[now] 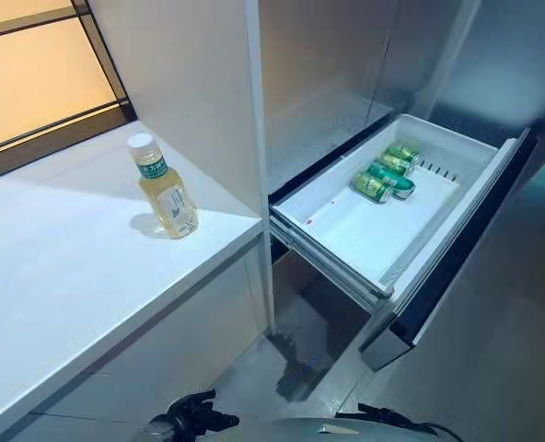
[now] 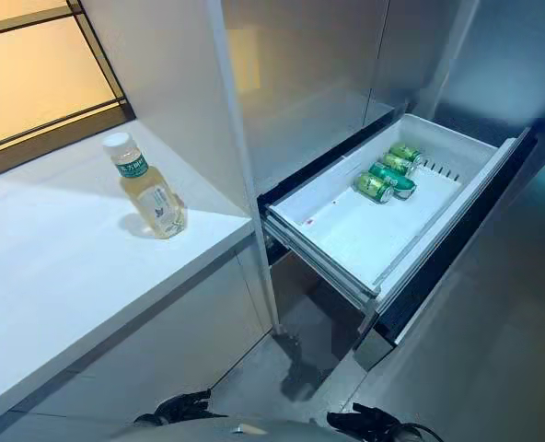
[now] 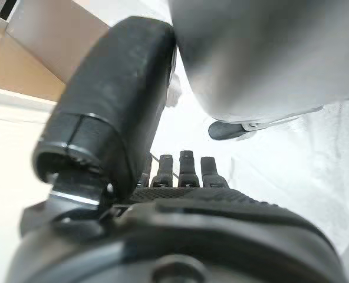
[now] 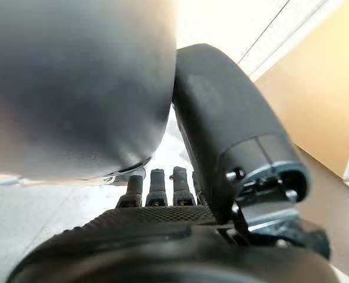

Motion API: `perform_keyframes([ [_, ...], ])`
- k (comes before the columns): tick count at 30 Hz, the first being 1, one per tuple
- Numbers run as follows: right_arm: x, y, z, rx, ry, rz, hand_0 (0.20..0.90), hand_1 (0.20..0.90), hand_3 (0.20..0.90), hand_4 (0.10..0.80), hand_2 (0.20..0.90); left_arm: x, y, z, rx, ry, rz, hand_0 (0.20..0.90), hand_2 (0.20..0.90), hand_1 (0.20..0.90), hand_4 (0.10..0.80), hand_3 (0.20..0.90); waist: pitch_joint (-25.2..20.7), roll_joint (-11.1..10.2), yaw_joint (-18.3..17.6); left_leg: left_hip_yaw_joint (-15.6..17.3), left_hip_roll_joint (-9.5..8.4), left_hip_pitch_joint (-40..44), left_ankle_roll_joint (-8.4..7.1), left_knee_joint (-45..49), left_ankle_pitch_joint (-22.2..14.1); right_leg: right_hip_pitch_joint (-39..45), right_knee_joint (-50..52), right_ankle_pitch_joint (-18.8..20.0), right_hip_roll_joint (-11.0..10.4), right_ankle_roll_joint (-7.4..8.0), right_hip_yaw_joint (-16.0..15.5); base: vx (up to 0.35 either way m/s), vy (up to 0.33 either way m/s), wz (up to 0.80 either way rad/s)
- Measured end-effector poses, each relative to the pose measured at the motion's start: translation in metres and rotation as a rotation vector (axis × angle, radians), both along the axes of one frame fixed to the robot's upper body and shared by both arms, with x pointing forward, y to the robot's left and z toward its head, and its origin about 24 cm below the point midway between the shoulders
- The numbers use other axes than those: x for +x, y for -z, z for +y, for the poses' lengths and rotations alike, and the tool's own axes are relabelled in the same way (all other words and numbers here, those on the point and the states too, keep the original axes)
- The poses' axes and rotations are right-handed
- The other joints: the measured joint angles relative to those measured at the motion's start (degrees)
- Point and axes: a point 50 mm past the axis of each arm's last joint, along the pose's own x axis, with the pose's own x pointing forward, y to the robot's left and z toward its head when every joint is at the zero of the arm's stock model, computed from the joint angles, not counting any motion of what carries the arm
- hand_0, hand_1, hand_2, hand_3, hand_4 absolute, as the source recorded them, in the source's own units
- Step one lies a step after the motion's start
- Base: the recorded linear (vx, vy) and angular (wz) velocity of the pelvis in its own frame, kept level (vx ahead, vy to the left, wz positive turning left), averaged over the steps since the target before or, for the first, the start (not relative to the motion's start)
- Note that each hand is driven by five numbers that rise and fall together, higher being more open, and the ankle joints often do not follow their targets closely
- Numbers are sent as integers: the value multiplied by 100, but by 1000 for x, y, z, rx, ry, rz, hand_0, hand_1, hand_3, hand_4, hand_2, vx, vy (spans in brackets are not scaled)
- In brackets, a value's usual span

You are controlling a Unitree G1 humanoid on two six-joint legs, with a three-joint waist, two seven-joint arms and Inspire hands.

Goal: Put drinks into fridge and close the fridge

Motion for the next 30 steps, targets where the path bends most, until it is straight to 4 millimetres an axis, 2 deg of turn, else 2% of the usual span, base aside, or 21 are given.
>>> perform_keyframes([
  [11, -1, 0, 0, 0, 0, 3, 900, 900, 900, 800, 900, 0, 0, 0, 10, 16, 1, 900, 900, 900, 800, 900, -8, 12, -9, 0, 0, -1, 0, -2, 0, -6, 0, 0, 0, 0, 5, 0, 0, 0],
  [16, 0, 0, -1, -6, -15, 6, 900, 900, 900, 800, 900, 13, -4, -2, -18, 176, -6, 900, 900, 900, 800, 900, -26, 41, -12, 17, 0, 10, 0, -13, 0, -20, 7, 0, 0, 0, 19, -9, 8, -1],
  [19, 1, -1, -3, -10, -21, 8, 900, 900, 900, 800, 900, 26, -12, -8, -112, 303, -28, 900, 900, 900, 800, 900, -57, 90, -25, 26, 2, -8, 1, -31, 0, -70, 20, 1, -3, 1, 46, -39, 31, -6],
  [25, 3, -3, -9, -15, -31, 25, 900, 900, 900, 800, 900, 65, -46, -30, -429, 525, -84, 900, 900, 900, 800, 900, -87, 181, -33, 80, 11, 16, 11, -107, 22, -96, 14, 8, -3, 12, 121, -26, 14, -6],
  [28, 4, -3, -9, -14, -34, 20, 900, 900, 900, 800, 900, 89, -77, -37, -569, 608, -140, 900, 900, 900, 800, 900, -59, 205, -39, 102, 24, 22, 12, -121, 22, -102, 11, 13, -3, 19, 152, -20, 11, -4],
  [30, 4, -4, -11, -16, -35, 12, 900, 900, 900, 800, 900, 107, -109, -47, -673, 681, -227, 900, 900, 900, 800, 900, -32, 246, -31, 108, 17, 36, 25, -156, 37, -100, 2, 21, -9, 32, 159, 0, 0, 0],
])
